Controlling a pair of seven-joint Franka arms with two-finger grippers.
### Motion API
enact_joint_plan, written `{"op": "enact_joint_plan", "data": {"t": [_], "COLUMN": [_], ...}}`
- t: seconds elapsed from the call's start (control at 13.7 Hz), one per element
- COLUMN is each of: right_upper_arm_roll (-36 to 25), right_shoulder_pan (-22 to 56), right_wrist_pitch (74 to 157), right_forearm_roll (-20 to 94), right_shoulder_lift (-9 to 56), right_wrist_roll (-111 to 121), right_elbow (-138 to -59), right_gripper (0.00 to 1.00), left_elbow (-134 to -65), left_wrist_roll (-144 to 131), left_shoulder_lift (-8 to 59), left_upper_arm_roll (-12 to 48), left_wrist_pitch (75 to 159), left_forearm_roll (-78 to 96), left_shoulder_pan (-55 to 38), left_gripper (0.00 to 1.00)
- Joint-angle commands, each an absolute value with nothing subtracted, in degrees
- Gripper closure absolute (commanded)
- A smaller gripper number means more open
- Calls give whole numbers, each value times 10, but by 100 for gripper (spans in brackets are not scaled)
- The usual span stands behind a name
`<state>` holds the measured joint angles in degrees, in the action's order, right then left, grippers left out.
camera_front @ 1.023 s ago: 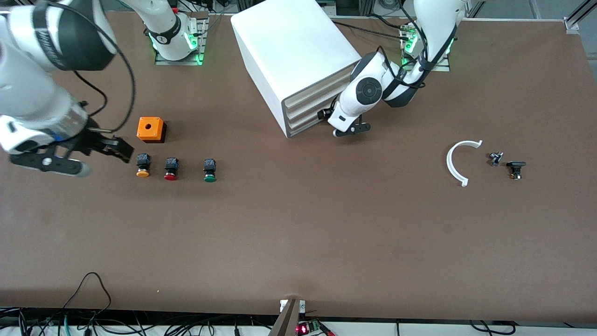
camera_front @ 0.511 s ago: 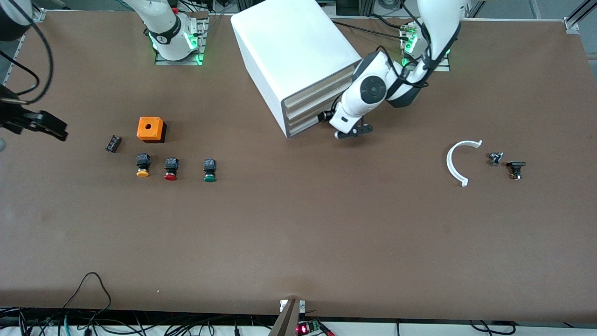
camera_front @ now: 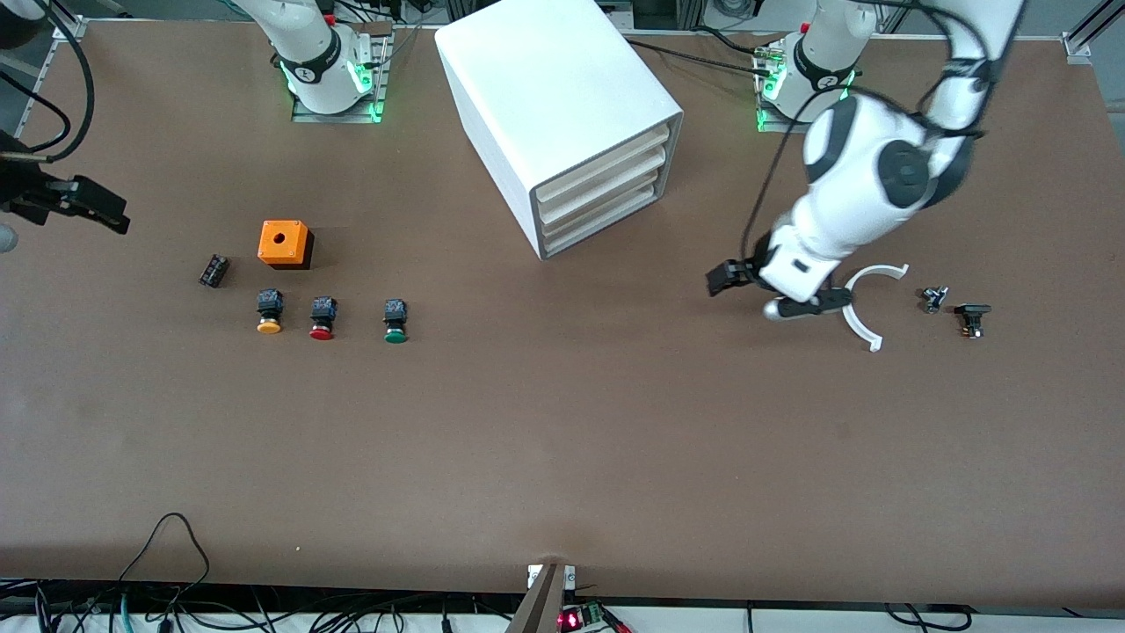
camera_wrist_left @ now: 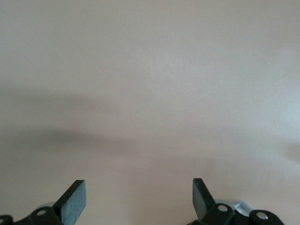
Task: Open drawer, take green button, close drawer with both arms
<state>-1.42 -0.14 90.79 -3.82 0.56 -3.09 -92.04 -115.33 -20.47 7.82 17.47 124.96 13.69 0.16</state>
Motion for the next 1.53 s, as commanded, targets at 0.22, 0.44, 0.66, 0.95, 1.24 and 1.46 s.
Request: {"op": "enact_joint_plan", "data": {"t": [0.22,0.44,0.66,0.95,1.24,1.46], "right_upper_arm_roll": [-35,-34,-32,-31,-38,-35], "right_shoulder_pan": [-3,-3,2,2,-1,-1], "right_wrist_pitch": [903,928,922,922,922,924], "right_forearm_roll": [0,-3,-4,-3,2,0], "right_shoulder_lift": [-33,-26,-11,-14,-13,-13], "right_wrist_roll": [-13,-11,19,11,9,9], "right_elbow": [-960,-968,-960,-948,-948,-947], "right_gripper": [0,0,0,0,0,0], "left_elbow": [-1016,-954,-931,-926,-918,-915], "left_wrist_roll": [-12,-5,-3,-9,-13,-13], "left_shoulder_lift": [-24,-42,-44,-23,-22,-13], "left_upper_arm_roll": [93,88,81,67,67,42], "left_wrist_pitch": [970,881,855,860,860,860], "left_forearm_roll": [38,-9,-25,-16,-15,14], "left_shoulder_pan": [11,11,12,16,10,8], "left_gripper": [0,0,0,0,0,0]}}
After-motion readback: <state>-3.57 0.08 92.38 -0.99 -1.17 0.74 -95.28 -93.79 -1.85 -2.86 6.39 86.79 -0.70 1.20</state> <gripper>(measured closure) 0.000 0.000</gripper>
